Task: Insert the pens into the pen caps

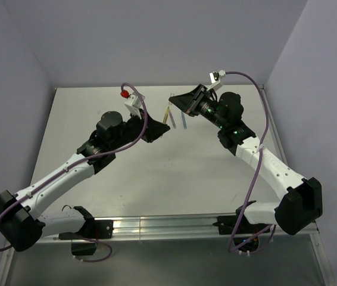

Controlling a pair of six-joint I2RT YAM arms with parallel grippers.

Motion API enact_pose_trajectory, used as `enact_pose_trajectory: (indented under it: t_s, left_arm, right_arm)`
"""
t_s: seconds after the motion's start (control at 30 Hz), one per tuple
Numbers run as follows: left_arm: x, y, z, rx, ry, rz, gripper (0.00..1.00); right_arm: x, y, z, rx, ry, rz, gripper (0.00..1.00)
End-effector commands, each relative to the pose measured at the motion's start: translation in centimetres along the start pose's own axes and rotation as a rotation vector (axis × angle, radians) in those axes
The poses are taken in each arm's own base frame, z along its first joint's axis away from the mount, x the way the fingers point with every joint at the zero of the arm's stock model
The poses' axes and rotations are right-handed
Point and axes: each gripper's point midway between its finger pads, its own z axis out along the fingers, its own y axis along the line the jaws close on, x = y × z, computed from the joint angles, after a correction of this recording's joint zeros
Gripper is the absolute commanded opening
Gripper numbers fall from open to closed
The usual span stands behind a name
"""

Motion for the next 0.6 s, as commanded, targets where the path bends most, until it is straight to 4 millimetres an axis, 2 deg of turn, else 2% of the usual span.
enact_pose_trajectory:
  t_s: [0.0, 0.57]
  left_arm:
    - [-1.3, -0.9, -0.4, 0.027, -0.054, 0.042, 0.0]
    - [-0.8, -0.4, -0.1, 0.014, -0.035, 0.045, 0.0]
  right_arm:
    - [-2.5, 2.6, -0.6, -0.055, -0.094, -0.064, 0.0]
    - [-2.3, 3.6, -1.0, -0.084, -0.076, -0.062, 0.0]
